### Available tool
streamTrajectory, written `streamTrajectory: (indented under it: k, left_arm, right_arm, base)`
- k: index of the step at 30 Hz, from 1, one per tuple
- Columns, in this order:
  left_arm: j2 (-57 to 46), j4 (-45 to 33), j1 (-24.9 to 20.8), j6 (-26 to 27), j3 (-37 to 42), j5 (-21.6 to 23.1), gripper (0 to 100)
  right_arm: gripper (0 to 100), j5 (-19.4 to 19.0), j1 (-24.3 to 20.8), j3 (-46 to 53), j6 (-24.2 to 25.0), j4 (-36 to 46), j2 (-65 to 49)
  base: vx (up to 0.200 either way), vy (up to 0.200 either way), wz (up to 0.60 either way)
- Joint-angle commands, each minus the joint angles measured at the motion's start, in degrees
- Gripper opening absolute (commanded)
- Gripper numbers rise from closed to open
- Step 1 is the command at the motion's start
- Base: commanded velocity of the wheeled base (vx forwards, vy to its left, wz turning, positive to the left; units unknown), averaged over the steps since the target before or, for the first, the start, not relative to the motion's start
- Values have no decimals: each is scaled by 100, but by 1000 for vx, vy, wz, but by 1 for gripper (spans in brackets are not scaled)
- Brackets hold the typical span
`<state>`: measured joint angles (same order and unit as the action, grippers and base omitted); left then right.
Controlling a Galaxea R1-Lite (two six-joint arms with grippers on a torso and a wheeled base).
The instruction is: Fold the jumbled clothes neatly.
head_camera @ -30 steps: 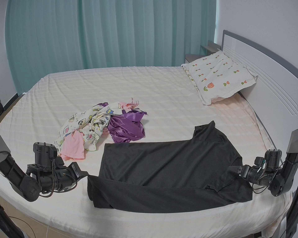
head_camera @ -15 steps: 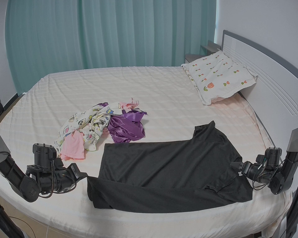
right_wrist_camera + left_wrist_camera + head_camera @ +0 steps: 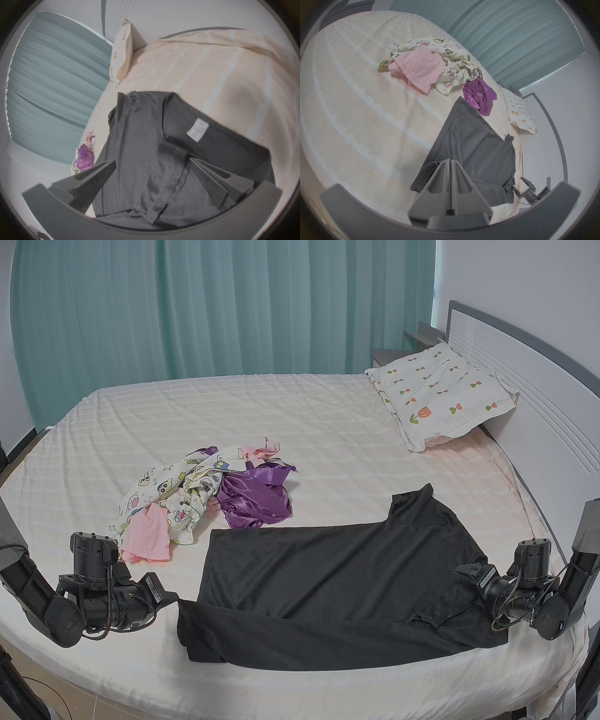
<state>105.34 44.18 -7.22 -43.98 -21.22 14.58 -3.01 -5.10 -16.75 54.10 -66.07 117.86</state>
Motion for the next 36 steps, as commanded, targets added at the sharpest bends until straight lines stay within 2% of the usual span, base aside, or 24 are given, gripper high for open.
streamTrajectory:
  k: [1, 5, 17, 23, 36]
  left_arm:
    - [83, 3, 1, -5, 4, 10, 0]
    - [206, 12, 10, -5, -22, 10, 0]
    - [303, 12, 80, -5, -66, 10, 0]
    - [321, 12, 80, -5, -66, 10, 0]
    - [435, 29, 80, -5, -75, 10, 0]
  right_arm:
    - [100, 152, -264, 49, 171, 86, -35]
    - [100, 204, -448, -4, 610, 77, 115]
    - [100, 354, -519, -92, 619, 68, 308]
    - [100, 679, -571, 93, 602, 77, 167]
    - [100, 679, -809, 5, 672, 16, 387]
  base:
    - [0, 0, 0]
    - [0, 0, 0]
    - [0, 0, 0]
    - [0, 0, 0]
    - [0, 0, 0]
